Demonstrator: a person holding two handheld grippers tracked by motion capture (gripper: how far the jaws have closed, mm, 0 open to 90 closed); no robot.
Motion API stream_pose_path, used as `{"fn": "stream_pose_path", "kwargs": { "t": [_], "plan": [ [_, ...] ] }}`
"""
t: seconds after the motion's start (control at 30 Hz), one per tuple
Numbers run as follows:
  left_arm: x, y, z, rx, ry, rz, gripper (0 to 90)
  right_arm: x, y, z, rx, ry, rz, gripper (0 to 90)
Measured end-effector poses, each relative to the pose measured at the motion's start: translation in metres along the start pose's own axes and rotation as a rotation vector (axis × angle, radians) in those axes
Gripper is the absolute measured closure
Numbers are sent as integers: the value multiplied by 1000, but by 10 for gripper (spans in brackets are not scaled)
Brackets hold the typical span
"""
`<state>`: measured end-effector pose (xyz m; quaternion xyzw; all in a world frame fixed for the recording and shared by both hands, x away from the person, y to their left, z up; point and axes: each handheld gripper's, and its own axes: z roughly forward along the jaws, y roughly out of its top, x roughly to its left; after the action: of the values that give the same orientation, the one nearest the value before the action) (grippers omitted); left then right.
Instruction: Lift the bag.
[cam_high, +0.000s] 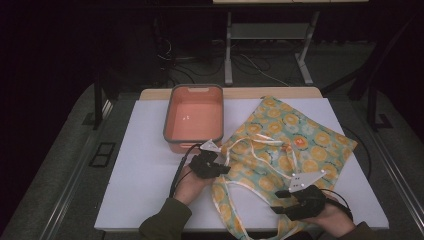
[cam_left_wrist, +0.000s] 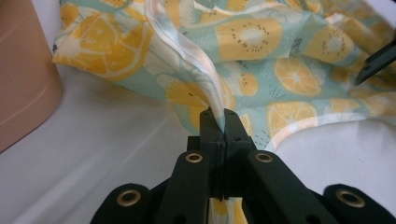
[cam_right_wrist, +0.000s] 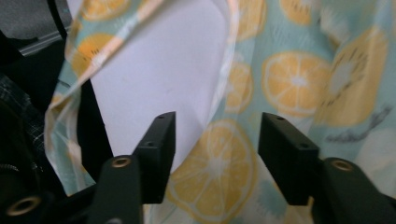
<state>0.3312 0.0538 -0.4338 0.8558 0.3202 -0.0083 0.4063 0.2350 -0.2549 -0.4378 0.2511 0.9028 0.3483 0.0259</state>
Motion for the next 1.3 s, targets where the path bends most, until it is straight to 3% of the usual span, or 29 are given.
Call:
{"fn": "stream_pose_path", "kwargs": {
  "t": [0.07,0.17,0.3,0.33,0.47,0.97,1.17,1.3],
  "plan": [
    [1,0,0,-4,-3,-6,893,1,-2,5,28,-34,-10,411],
    [2,0,0,-5,-4,-8,893,0,-3,4,34,-85,-44,608],
    [1,2,-2,-23,-3,-1,894,-8,-3,2,33,-103,-55,866],
    [1,3,-3,-32,-1,3,894,-10,-2,2,37,-107,-66,884],
    [-1,6,-8,-83,-16,-5,894,-15,5,-4,17,-147,-81,890],
    [-9,45,-39,-276,-21,40,895,-58,40,-55,-242,-314,-36,893],
    [-21,60,-59,-344,-29,80,895,-58,54,-76,-319,-355,-55,894],
    [-28,68,-75,-435,-51,93,895,-54,63,-96,-402,-380,-65,894]
  ]
}}
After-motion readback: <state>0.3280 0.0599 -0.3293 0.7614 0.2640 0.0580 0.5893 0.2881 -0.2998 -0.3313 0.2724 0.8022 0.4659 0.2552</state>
